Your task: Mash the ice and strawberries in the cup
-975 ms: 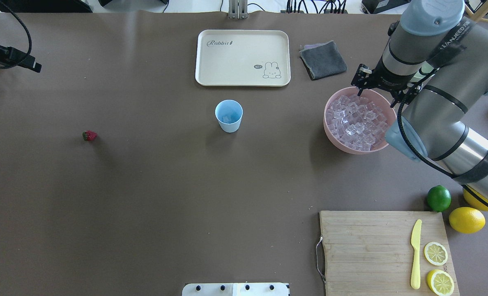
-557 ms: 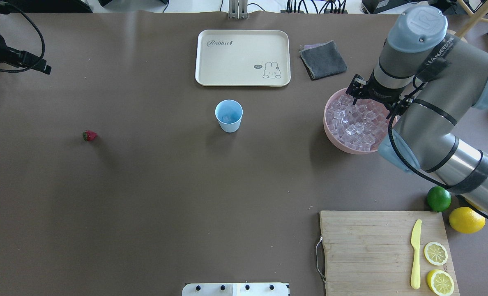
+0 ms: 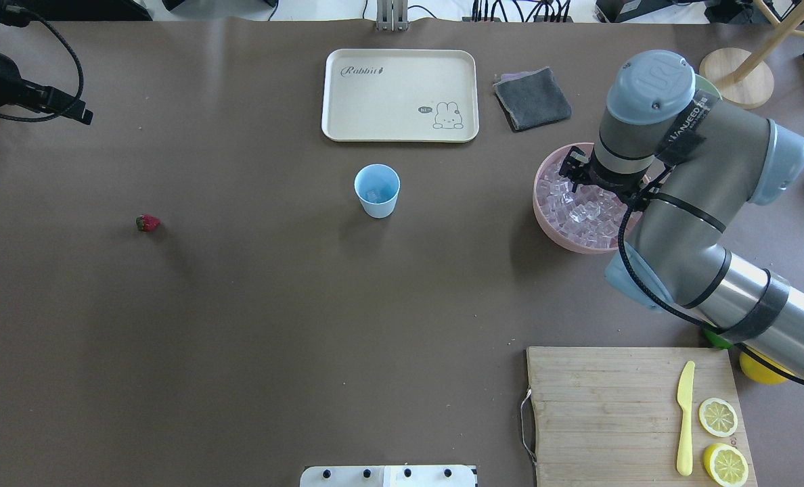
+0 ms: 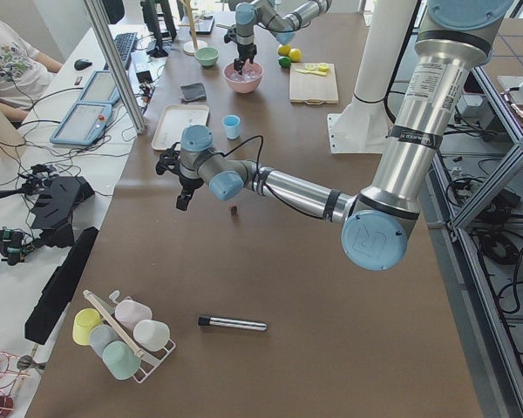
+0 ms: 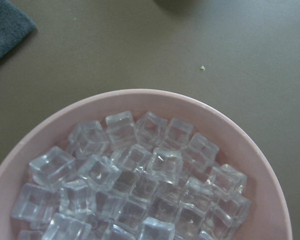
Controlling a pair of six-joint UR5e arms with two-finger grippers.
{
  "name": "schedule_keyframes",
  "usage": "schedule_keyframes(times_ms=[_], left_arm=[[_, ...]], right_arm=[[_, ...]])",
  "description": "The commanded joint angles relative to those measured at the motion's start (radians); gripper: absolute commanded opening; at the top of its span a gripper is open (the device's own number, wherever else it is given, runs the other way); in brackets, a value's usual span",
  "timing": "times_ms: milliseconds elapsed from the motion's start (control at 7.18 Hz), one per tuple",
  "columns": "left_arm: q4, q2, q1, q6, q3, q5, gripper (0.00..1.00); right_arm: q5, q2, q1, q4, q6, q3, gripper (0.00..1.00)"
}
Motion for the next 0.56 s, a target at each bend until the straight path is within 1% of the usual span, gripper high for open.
schedule_keyframes(times_ms=[0,139,418], left_arm=[[-0.002,0.004,0.001,0.002,-0.002,0.003,0.98],[-0.002,0.010,0.001,0.002,-0.003,0.003,0.98],[-0.003,0.012,0.001,0.002,-0.002,0.005,0.98]], right_arm=[[-0.002,-0.012,-0.037,-0.001,0.017,-0.011,0.93],[-0.001,-0.009,-0.038,-0.001,0.015,-0.013,0.93],[-0.001,-0.003,-0.026,-0.028,-0.026,-0.013,0.87]])
